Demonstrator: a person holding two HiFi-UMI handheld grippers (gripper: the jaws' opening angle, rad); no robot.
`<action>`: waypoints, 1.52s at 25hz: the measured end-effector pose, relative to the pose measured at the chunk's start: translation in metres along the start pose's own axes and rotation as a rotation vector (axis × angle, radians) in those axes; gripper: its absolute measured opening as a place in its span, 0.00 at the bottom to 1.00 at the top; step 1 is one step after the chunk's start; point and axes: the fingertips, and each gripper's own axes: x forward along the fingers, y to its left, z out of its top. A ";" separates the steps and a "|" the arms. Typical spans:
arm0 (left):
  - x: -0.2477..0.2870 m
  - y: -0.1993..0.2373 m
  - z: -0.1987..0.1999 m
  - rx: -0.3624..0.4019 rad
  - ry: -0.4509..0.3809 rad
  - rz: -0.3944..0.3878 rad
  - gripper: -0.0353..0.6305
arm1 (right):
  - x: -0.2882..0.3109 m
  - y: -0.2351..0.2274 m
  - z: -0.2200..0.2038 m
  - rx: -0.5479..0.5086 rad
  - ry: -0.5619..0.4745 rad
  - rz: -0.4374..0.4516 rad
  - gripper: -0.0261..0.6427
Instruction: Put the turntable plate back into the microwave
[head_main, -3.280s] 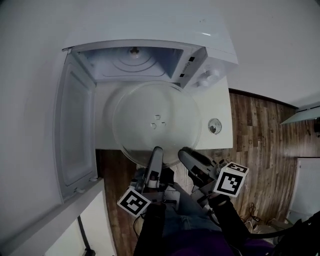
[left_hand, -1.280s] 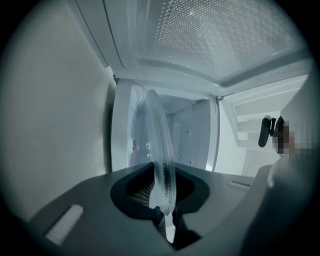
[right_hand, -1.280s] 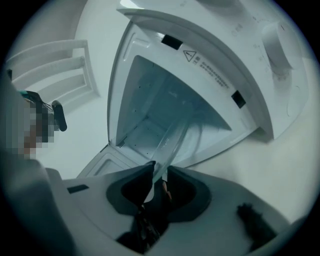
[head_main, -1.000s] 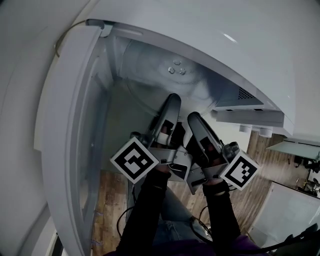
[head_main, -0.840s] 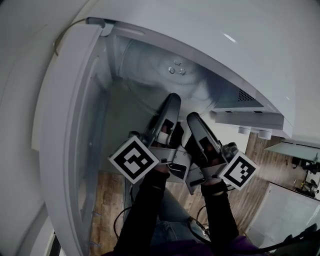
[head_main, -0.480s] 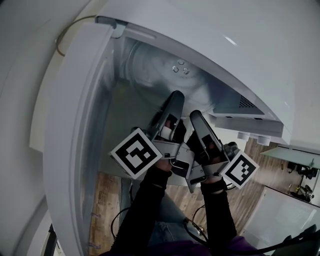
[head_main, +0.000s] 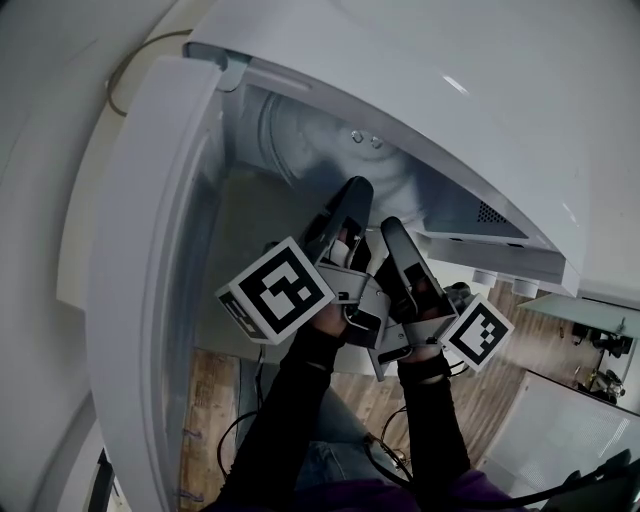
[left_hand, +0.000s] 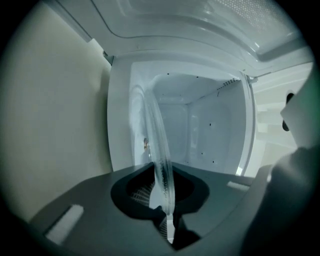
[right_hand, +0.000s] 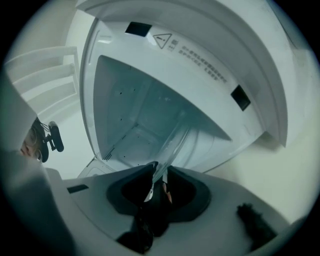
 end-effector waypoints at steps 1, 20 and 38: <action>0.002 0.001 -0.001 0.003 0.008 0.007 0.13 | -0.001 -0.002 0.001 0.014 -0.007 -0.001 0.18; -0.039 0.007 0.003 0.092 -0.009 0.131 0.33 | 0.002 -0.005 0.010 0.075 -0.034 0.009 0.17; -0.020 0.004 -0.027 0.068 0.134 -0.023 0.21 | 0.019 -0.015 0.011 -0.049 -0.002 0.014 0.18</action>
